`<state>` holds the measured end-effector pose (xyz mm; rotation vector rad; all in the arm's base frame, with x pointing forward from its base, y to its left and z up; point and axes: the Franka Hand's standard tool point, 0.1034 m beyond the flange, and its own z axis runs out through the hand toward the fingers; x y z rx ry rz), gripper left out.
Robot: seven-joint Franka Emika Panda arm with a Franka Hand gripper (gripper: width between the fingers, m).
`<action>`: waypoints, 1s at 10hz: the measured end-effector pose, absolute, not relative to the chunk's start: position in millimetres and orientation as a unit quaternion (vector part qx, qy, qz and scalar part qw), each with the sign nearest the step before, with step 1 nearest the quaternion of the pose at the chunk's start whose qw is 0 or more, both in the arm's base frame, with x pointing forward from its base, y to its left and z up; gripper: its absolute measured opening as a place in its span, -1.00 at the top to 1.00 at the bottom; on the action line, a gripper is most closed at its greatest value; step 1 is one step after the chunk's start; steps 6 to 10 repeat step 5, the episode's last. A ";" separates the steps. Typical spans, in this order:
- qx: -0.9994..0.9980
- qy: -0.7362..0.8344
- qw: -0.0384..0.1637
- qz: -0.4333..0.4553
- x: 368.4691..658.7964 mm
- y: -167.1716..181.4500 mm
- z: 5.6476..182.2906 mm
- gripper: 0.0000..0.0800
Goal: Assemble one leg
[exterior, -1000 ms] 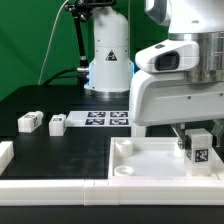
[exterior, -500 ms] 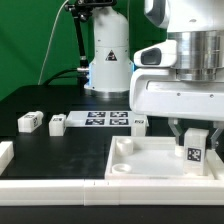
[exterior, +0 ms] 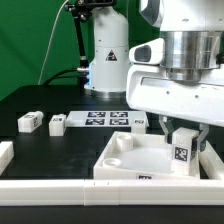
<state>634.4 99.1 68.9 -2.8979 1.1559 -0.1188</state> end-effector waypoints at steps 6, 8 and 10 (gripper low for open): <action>-0.930 0.364 0.010 -0.038 634.4 99.3 68.7 -0.60; -0.930 0.364 0.010 -0.038 634.4 99.3 68.7 -0.60; -0.930 0.364 0.010 -0.038 634.4 99.3 68.7 -0.60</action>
Offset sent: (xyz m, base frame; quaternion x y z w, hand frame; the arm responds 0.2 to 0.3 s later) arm 0.0000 0.0000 0.0000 0.0000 0.0000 0.0000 1.0000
